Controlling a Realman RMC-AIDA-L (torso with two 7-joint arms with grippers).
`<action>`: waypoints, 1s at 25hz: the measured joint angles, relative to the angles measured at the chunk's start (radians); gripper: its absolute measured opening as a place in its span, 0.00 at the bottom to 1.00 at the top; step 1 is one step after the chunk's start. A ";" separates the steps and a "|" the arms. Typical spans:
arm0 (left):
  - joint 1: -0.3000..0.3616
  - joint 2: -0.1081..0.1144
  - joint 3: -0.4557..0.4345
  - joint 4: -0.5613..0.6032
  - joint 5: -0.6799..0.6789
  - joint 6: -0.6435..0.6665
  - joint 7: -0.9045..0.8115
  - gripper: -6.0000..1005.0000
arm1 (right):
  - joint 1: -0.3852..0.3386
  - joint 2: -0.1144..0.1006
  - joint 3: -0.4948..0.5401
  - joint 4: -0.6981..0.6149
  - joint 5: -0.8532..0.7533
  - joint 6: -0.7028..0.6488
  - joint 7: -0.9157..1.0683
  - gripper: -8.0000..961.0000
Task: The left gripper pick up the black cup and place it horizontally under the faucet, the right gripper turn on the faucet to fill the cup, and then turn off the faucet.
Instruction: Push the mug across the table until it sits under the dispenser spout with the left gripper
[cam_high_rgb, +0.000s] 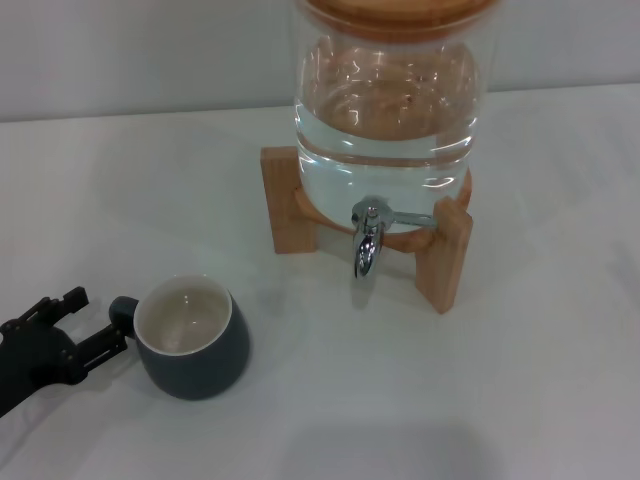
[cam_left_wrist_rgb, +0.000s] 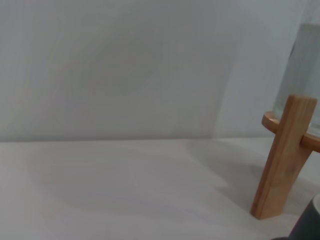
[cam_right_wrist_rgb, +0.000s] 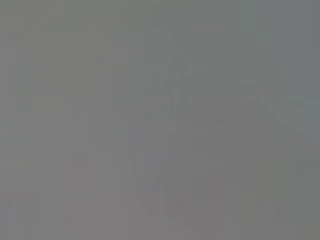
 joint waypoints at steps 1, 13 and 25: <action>-0.003 0.000 0.000 0.000 0.000 0.001 0.000 0.81 | 0.001 0.000 -0.002 -0.002 0.000 0.000 0.000 0.86; -0.056 -0.001 0.018 -0.045 0.025 0.027 0.002 0.72 | -0.002 -0.001 0.003 -0.008 0.001 -0.004 0.000 0.86; -0.058 -0.001 0.018 -0.045 0.028 0.030 0.003 0.39 | 0.002 -0.002 0.004 -0.011 0.000 -0.009 0.000 0.86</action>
